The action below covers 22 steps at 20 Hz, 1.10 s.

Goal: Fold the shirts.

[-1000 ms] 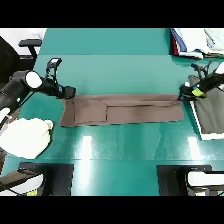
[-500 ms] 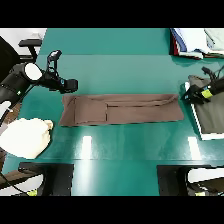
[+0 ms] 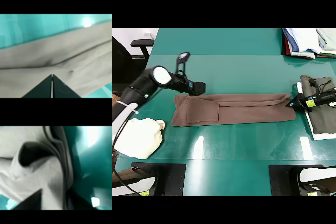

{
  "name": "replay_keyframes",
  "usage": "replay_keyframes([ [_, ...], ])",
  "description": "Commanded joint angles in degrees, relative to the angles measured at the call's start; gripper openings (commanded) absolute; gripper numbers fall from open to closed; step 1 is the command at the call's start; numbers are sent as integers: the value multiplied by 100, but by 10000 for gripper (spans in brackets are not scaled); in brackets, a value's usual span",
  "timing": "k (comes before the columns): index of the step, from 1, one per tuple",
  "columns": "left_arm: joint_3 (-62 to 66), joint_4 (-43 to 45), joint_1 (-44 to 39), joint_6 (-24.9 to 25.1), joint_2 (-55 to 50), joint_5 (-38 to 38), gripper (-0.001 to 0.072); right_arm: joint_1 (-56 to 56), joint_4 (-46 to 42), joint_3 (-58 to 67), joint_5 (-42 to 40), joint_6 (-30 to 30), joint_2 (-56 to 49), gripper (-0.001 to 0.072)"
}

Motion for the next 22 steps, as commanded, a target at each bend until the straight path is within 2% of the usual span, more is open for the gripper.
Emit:
replay_keyframes([
  [1, 7, -509, -433, -92, -396, 372, 25, 345, 118, 61, -98, -258, 0, 115],
  [2, 9, -748, -525, -39, -544, 544, 25, 413, 120, 179, 50, -313, 11, 18],
  [6, 76, -1534, -798, 256, -1121, 730, 25, 601, 131, 975, 529, -240, 573, 17],
  [13, 977, -1620, -1340, 365, -2076, 765, 25, 1648, 164, 2192, 584, 599, 1816, 17],
  [18, 1558, -1659, -1458, 358, -2601, 573, 24, 2511, 1290, 2643, 391, 601, 1882, 17],
  [22, 1674, -1661, -1458, 358, -2736, 662, 24, 3180, 1325, 2726, 9, 603, 1880, 17],
])
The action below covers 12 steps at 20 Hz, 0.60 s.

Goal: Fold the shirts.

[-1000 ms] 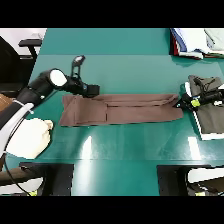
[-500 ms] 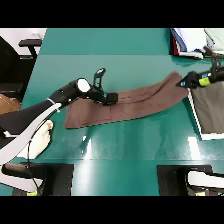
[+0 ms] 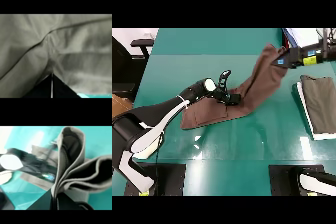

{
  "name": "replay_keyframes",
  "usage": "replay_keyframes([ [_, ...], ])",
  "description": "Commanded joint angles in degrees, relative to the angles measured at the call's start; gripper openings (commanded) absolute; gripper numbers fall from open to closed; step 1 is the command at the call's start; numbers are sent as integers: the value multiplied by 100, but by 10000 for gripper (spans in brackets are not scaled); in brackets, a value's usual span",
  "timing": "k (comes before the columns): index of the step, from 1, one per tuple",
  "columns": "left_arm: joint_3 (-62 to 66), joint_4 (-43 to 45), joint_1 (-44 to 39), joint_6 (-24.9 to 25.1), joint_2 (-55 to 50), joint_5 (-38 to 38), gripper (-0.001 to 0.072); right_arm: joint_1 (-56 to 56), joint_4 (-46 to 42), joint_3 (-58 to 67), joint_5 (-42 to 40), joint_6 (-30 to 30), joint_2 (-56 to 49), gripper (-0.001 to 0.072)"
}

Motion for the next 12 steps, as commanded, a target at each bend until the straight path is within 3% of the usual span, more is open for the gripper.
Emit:
replay_keyframes([
  [1, 125, -15, -20, 9, -127, 96, 24, 577, 205, 101, -321, 26, 20, 17],
  [4, 264, 173, 83, 50, -74, -92, 24, 933, 205, 101, -673, 26, 17, 18],
  [7, 428, 1043, 551, 50, 487, -719, 24, 1314, 208, 101, -957, 26, 15, 18],
  [12, 428, 2028, 2286, 57, 2422, -1414, 25, 2500, 710, 103, -1711, -249, -498, 18],
])
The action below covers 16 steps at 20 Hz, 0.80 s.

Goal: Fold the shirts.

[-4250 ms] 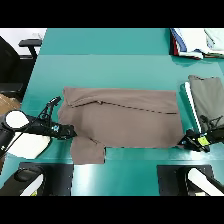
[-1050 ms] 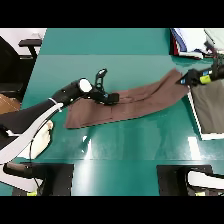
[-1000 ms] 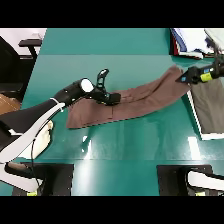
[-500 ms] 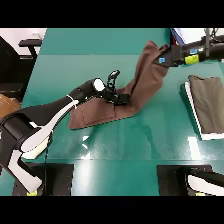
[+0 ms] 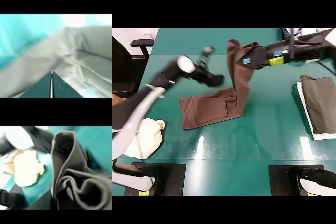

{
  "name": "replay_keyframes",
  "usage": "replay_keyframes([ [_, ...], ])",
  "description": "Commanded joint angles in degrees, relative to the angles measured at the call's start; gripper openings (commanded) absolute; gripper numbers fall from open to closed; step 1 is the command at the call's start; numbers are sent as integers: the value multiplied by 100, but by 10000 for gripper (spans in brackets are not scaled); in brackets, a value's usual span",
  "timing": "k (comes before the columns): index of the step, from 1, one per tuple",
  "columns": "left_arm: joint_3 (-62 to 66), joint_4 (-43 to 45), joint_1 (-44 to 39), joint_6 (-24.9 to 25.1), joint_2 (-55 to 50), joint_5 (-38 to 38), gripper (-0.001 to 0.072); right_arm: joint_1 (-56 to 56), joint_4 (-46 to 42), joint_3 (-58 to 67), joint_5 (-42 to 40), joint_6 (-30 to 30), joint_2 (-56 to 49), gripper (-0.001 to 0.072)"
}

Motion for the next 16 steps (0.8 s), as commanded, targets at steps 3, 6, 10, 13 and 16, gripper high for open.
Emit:
replay_keyframes([
  [3, 24, 966, 1757, 11, 1976, -404, 25, 1591, 826, 92, -1423, -726, -1040, 53],
  [6, 24, 1075, 2365, 9, 2603, -435, 25, 2149, 809, 761, -1370, -1032, -1952, 531],
  [10, 24, 1084, 2564, 48, 2802, -671, 25, 1792, 33, 1110, -542, -470, -2282, 502],
  [13, 22, 1069, 2564, 160, 2802, -896, 25, 1051, -1106, 402, -164, -4, -1864, 501],
  [16, 22, 1032, 2562, 160, 2802, -1014, 25, 63, -1408, -780, -133, 229, -1255, 502],
])
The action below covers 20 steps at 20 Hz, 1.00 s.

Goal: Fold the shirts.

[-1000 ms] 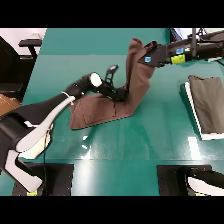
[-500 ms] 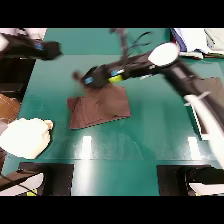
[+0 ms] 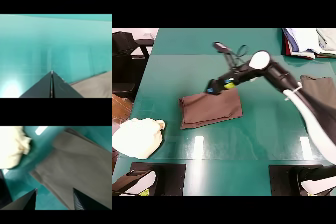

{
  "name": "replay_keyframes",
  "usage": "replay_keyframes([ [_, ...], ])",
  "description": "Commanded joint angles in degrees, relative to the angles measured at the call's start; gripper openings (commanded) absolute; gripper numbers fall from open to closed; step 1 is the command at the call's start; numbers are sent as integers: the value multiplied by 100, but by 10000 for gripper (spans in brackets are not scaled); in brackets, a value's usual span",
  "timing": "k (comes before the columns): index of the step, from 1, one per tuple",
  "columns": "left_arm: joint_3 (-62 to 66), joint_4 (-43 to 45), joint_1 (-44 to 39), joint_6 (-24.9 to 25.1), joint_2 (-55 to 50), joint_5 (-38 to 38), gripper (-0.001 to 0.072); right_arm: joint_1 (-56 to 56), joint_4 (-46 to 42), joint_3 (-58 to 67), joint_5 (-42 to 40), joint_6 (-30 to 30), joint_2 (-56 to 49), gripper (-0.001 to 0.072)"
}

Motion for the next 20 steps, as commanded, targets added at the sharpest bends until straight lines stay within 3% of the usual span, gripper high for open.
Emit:
replay_keyframes([
  [1, 4, -33, 39, 33, 37, -221, 25, -1095, -660, -1237, 157, 472, 566, 503],
  [2, -2, -118, 37, 35, 35, -234, 25, -1416, -605, -1606, 101, 586, 675, 516],
  [4, -13, -289, -28, 39, 13, -229, 25, -1923, -579, -2181, 72, 761, 708, 649],
  [5, -13, -295, -107, 42, 0, -225, 25, -2072, -579, -2374, 74, 763, 645, 660],
  [10, -13, -286, -673, 144, -35, 17, 25, -1971, 442, -2518, 13, 507, -46, 651],
  [12, -13, -289, -848, 142, -35, 107, 25, -1681, 717, -2275, -94, 448, -382, 581],
  [16, -13, -337, -1060, 140, -35, 151, 25, -1001, 1067, -1403, -234, 442, -1093, 562],
  [20, -13, -525, -1060, 140, -35, 103, 25, -540, 1045, -614, -227, 269, -1569, 43],
])
